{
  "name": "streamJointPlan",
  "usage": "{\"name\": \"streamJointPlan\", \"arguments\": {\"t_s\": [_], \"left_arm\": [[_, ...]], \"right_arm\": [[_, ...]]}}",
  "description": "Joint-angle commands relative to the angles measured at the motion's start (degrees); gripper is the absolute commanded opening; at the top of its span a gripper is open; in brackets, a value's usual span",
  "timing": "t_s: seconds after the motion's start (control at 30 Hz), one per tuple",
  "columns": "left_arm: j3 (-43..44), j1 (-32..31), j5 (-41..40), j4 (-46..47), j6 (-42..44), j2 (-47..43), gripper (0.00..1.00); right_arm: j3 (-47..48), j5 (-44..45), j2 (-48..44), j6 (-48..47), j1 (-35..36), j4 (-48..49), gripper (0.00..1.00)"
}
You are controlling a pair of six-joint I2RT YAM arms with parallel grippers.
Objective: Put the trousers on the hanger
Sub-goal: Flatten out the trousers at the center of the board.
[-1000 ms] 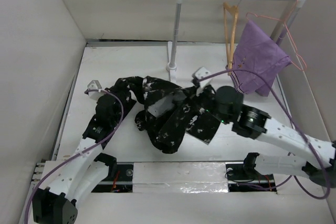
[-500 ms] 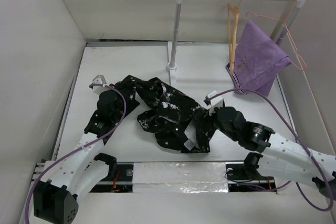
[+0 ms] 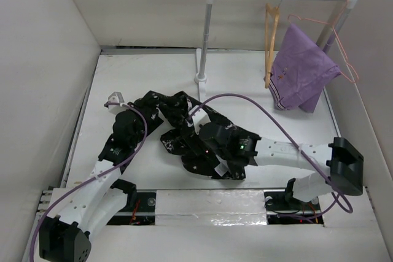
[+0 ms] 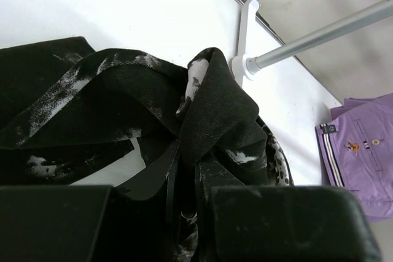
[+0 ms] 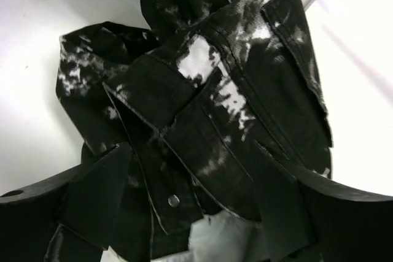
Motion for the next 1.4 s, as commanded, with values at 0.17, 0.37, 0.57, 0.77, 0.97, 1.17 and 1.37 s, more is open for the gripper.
{"name": "streamJointPlan", "arguments": {"t_s": [0.17, 0.37, 0.57, 0.77, 0.97, 1.17, 1.37], "left_arm": [[-0.5, 0.4, 0.5, 3.9, 1.0, -1.8, 0.0], [-0.8, 0.4, 0.8, 4.1, 0.8, -1.8, 0.0], [-0.7, 0.4, 0.2, 3.4, 1.2, -2.8, 0.0], [-0.5, 0.4, 0.2, 3.2, 1.0, -3.3, 0.0], [-0.6, 0.4, -0.7, 2.5, 0.7, -3.9, 0.0], [-0.6, 0.4, -1.9, 2.1, 0.6, -4.1, 0.0], [3.3, 0.4, -4.5, 2.8, -0.1, -2.5, 0.0]], "right_arm": [[1.2, -0.8, 2.1, 7.0, -0.6, 14.8, 0.83], [-0.8, -4.6, 2.1, 9.9, -2.2, 19.9, 0.81], [-1.2, -1.5, 5.2, 13.9, -3.8, 19.7, 0.77], [-0.8, -3.2, 7.5, 13.7, -5.7, 19.5, 0.72], [-0.5, -5.5, 8.9, 14.2, -5.8, 19.5, 0.57], [-2.1, -4.8, 7.2, 13.8, -5.8, 19.4, 0.05], [4.7, 0.2, -2.3, 0.7, -2.8, 8.5, 0.0]]}}
